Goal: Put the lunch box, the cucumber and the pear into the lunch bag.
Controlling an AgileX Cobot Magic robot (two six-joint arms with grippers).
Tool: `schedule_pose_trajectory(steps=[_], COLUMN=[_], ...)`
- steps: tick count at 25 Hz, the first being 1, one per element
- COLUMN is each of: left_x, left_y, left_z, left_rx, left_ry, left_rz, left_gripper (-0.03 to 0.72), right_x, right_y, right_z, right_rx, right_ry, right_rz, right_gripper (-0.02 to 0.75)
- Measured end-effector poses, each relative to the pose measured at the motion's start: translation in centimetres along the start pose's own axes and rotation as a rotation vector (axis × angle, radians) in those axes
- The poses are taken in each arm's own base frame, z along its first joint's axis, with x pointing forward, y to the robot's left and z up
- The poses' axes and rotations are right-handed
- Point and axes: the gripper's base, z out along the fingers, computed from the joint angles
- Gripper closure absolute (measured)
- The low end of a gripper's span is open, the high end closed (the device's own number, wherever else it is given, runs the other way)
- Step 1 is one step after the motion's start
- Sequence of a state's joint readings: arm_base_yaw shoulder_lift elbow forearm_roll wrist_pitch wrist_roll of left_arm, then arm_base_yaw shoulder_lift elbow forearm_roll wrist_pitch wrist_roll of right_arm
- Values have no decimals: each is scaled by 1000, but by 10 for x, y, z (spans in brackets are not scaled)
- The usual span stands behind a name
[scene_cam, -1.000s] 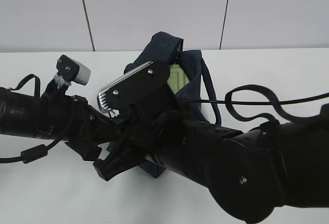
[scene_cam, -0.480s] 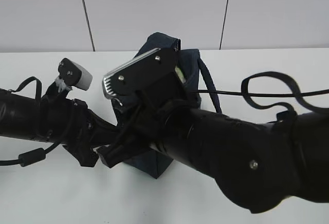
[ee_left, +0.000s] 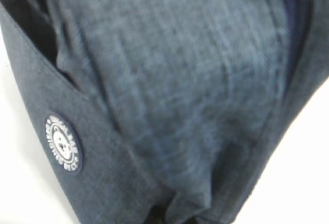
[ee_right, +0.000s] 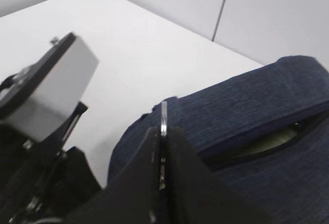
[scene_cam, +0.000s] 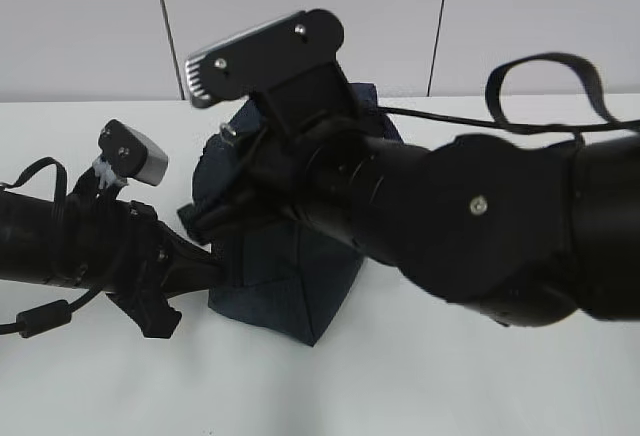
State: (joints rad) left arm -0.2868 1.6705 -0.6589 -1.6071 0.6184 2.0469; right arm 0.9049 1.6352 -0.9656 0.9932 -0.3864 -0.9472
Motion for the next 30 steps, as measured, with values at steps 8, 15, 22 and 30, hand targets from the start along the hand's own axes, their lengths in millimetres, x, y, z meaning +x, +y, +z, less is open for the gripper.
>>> schedule_pose_trajectory(steps=[8,15,22,30], left_x=[1,1,0,1], left_y=[0,-1,-1,-1], left_z=[0,0,-2,-1], left_rx=[1,2,0,-2], left_ry=[1,2,-2,3], left_rz=[-1,-1,2,5], left_gripper=[686,687,687,687], right_x=[-16,-26,-32,-25], right_y=[-35,-78,-117,-153], right_z=[10,16,33,57], right_rx=[31,20,-8,34], right_ry=[25,64,85,90], right_rz=[132,284,427,539], right_gripper=[738,738,738,738])
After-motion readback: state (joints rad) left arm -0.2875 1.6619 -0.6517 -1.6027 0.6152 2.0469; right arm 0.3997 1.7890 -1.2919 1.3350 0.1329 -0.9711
